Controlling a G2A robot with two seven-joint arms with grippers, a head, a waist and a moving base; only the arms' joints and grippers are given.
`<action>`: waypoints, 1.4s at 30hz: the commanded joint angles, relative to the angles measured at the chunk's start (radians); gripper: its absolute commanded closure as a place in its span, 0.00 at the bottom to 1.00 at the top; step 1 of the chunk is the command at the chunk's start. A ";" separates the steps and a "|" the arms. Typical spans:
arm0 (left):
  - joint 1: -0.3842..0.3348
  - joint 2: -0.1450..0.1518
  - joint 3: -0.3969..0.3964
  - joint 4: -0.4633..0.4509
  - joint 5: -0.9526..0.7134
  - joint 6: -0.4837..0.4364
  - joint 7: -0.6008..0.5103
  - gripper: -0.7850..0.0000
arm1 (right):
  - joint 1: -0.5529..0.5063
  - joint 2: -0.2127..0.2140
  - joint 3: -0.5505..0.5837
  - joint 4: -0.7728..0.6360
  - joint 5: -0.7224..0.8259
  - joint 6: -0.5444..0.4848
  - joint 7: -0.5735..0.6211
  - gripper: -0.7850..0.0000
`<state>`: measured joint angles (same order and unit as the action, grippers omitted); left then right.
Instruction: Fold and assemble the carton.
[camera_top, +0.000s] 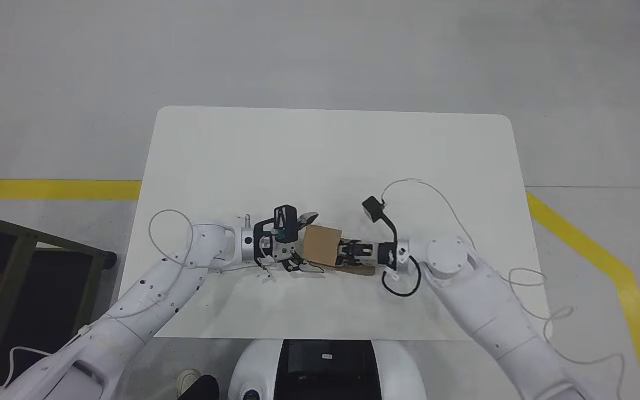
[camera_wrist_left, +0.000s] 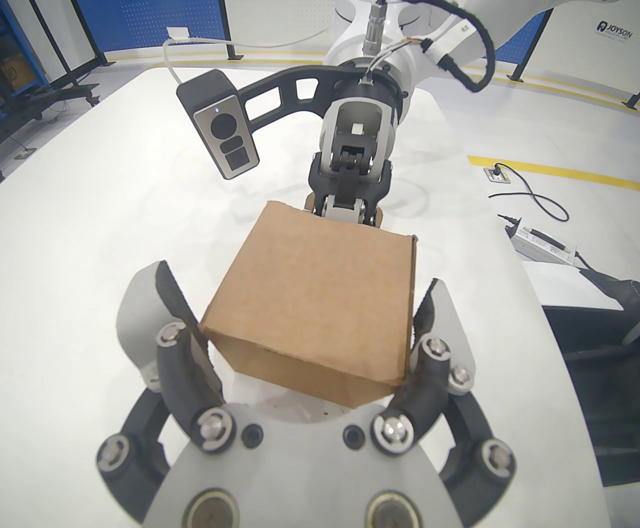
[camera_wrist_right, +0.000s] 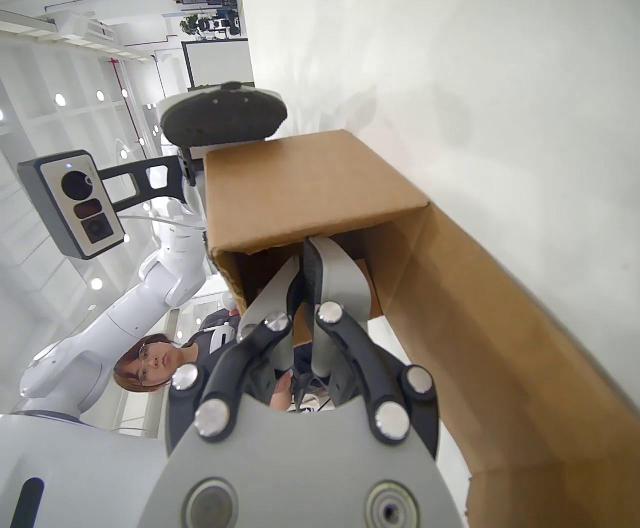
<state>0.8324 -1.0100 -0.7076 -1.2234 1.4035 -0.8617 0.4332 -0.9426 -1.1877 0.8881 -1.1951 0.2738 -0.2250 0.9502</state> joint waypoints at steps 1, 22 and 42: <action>0.000 0.000 0.000 0.000 0.000 0.000 0.000 0.00 | 0.002 -0.002 -0.001 0.004 0.000 -0.002 0.000 1.00; 0.000 0.000 0.000 0.000 0.000 0.000 0.000 0.00 | -0.019 0.025 0.093 -0.027 -0.050 0.040 0.032 1.00; 0.000 0.000 0.000 0.000 0.000 0.000 0.000 0.00 | -0.241 0.127 0.349 -0.367 -0.240 0.307 0.137 0.88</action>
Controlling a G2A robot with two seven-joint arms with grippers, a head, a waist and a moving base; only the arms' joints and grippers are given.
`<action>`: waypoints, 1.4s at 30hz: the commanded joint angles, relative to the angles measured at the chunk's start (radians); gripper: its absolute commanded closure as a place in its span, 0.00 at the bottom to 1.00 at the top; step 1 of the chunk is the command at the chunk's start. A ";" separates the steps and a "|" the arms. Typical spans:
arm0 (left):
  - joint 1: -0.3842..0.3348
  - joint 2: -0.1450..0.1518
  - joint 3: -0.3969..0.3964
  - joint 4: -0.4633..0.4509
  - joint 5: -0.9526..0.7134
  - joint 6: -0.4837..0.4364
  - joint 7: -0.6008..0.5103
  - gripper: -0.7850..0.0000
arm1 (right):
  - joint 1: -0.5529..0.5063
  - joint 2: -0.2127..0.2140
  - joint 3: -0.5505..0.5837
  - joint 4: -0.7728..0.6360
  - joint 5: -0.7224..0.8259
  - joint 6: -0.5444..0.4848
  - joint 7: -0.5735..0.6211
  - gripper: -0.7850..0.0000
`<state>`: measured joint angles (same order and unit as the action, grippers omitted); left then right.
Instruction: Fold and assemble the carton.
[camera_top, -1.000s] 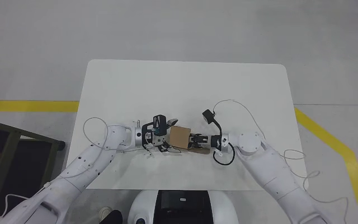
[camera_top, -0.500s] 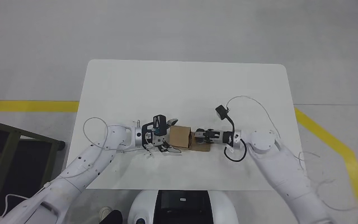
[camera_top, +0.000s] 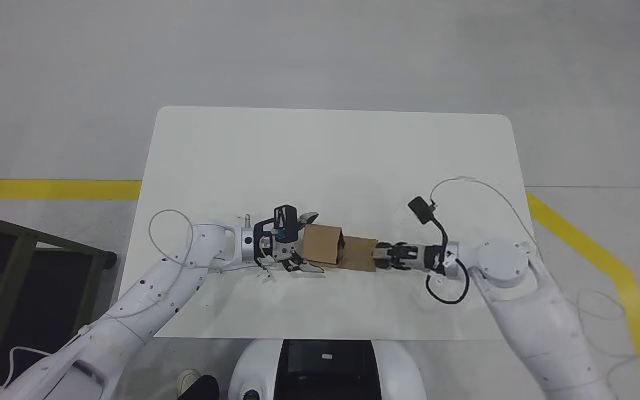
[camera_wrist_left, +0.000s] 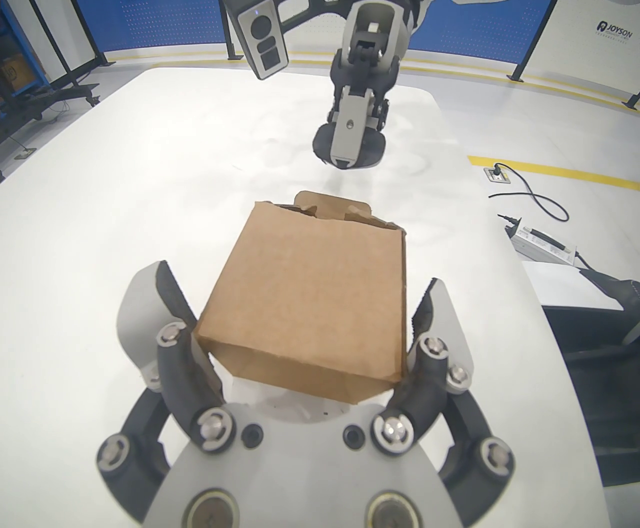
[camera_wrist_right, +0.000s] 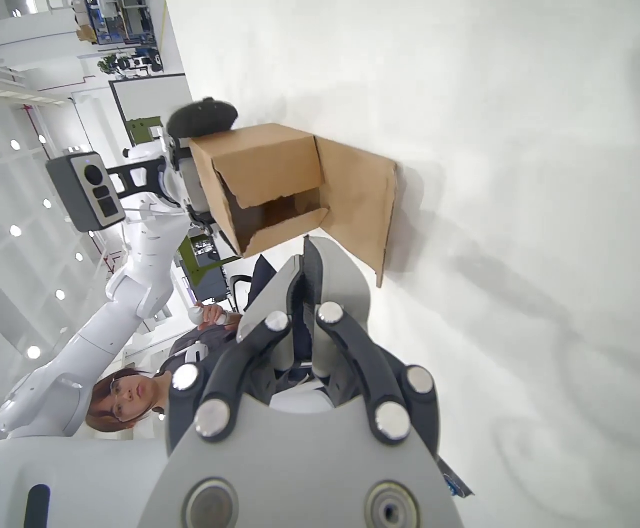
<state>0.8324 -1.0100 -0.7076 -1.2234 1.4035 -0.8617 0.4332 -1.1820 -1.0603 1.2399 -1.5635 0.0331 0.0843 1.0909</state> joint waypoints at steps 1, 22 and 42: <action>0.000 0.000 0.000 0.000 0.000 0.000 0.000 0.00 | -0.004 0.000 -0.007 0.004 0.001 -0.004 -0.006 0.85; 0.000 0.000 0.000 0.000 0.000 0.000 0.000 0.00 | -0.013 0.014 -0.014 0.024 -0.058 -0.013 -0.017 0.75; 0.000 0.000 0.000 0.000 0.000 0.000 0.000 0.00 | 0.032 -0.003 -0.095 0.108 0.026 -0.059 -0.047 0.76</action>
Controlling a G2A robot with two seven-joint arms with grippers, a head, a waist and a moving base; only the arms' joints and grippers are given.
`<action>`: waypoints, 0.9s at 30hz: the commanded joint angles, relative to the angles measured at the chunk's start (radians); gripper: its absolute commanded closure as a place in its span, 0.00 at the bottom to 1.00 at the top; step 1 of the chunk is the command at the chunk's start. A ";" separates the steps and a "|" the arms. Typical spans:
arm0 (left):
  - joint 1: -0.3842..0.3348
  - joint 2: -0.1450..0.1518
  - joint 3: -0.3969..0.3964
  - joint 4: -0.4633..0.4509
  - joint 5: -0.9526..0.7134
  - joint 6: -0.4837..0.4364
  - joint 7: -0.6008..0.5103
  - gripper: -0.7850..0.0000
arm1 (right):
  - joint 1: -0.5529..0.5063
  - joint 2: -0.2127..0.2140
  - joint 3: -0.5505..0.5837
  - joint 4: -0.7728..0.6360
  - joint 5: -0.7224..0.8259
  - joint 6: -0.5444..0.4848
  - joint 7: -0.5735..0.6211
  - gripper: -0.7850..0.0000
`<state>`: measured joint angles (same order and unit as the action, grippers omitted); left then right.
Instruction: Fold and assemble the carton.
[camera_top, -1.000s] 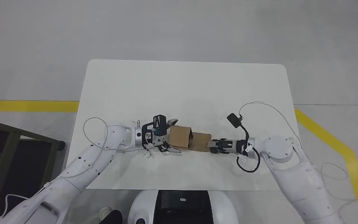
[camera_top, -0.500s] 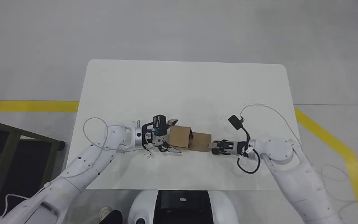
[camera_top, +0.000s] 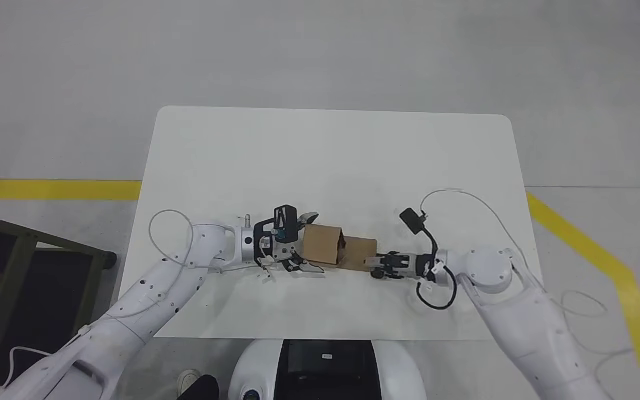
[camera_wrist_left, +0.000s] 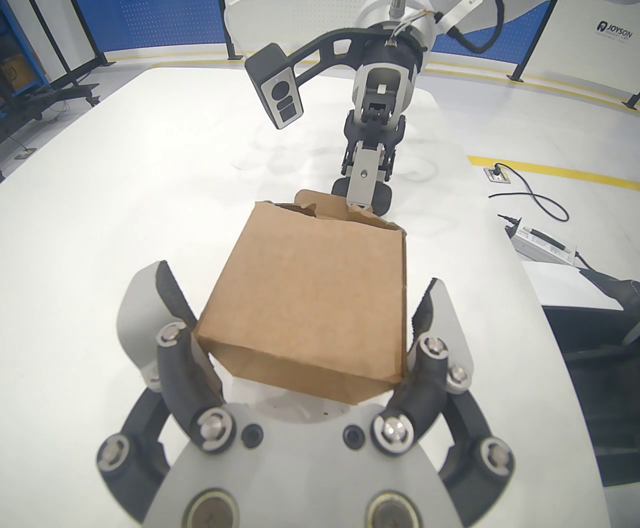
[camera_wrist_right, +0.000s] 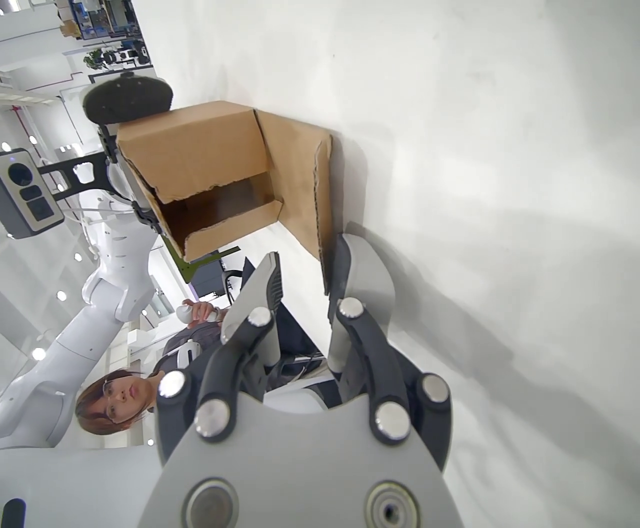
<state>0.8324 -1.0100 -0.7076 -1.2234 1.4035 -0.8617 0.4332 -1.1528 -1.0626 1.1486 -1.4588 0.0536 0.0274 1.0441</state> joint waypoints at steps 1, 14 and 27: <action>0.000 0.000 0.000 0.000 0.000 0.000 0.000 0.00 | 0.006 -0.002 -0.008 0.006 0.009 -0.004 -0.001 0.76; 0.000 0.000 0.000 0.000 0.000 0.000 0.000 0.00 | 0.034 -0.015 -0.043 0.019 0.076 -0.034 -0.027 0.80; 0.000 0.000 0.000 0.000 0.000 0.000 0.000 0.00 | 0.059 -0.017 -0.059 -0.029 0.060 -0.009 -0.039 0.78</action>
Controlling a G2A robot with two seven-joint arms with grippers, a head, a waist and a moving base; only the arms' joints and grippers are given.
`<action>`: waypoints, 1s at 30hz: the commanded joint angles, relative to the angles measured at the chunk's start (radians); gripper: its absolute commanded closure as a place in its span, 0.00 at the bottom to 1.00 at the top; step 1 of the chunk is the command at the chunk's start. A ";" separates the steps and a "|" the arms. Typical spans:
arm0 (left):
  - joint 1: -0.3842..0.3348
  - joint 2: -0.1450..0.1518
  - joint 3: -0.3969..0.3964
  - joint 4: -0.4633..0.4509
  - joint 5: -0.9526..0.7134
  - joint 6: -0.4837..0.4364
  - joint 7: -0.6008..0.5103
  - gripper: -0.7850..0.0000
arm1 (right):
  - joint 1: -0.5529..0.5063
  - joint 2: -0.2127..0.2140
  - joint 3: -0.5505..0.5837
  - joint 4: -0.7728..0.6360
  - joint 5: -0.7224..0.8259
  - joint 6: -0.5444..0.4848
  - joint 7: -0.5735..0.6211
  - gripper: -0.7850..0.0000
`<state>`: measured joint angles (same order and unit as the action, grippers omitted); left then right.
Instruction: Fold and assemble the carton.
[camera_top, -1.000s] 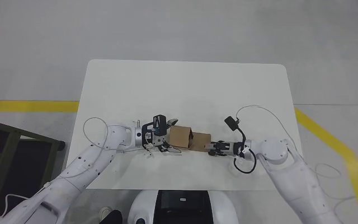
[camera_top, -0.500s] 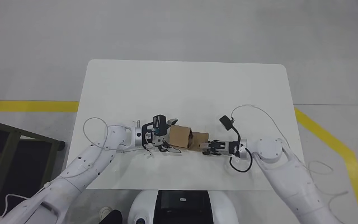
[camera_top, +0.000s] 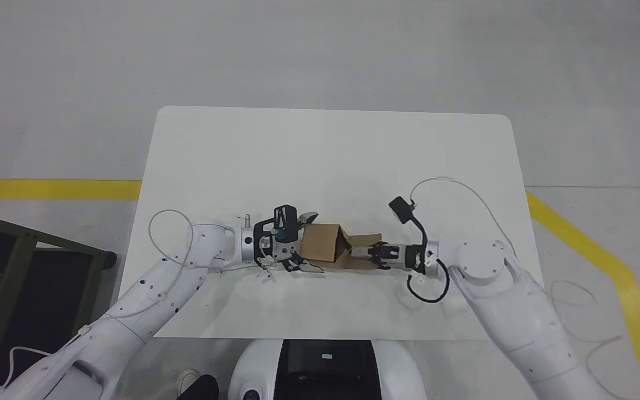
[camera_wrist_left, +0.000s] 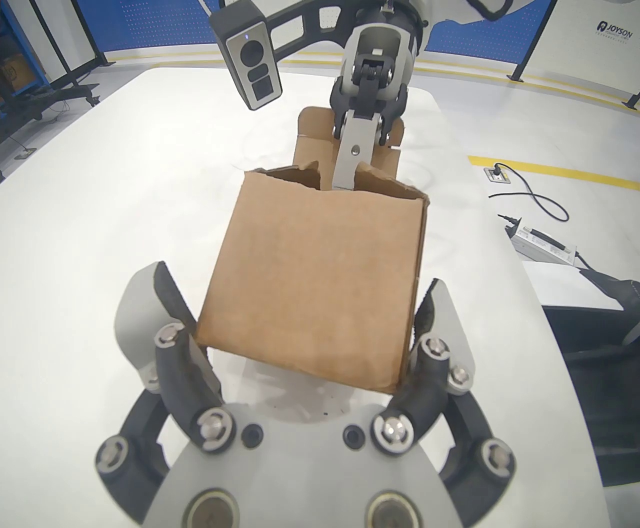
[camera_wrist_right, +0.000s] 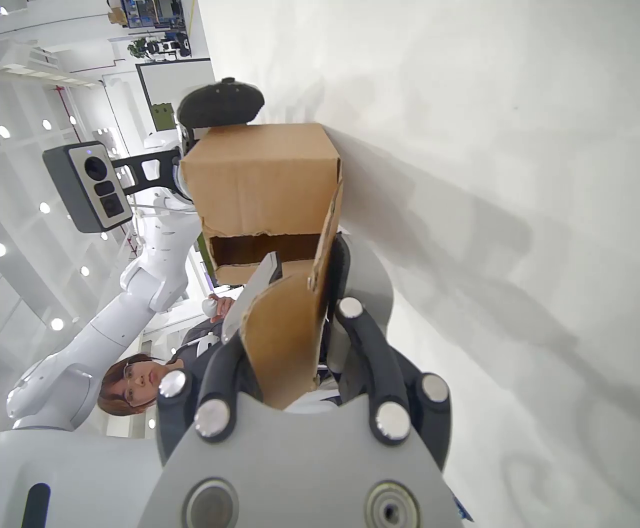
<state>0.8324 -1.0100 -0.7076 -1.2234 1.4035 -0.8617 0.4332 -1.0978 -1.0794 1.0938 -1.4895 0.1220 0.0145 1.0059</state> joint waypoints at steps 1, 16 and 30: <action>0.000 0.000 0.000 0.000 0.000 0.000 0.000 0.00 | 0.010 -0.001 -0.009 0.003 -0.021 0.015 -0.004 0.79; 0.000 0.000 0.000 0.000 0.000 0.000 0.000 0.00 | 0.096 -0.018 -0.103 -0.037 -0.135 0.104 -0.011 0.83; 0.000 0.000 0.000 0.000 0.000 0.000 0.000 0.00 | 0.098 -0.011 -0.074 -0.075 -0.165 0.185 -0.013 0.72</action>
<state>0.8324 -1.0100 -0.7076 -1.2234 1.4035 -0.8617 0.4332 -0.9957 -1.0919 1.0143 -1.5624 -0.0446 0.1967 0.9903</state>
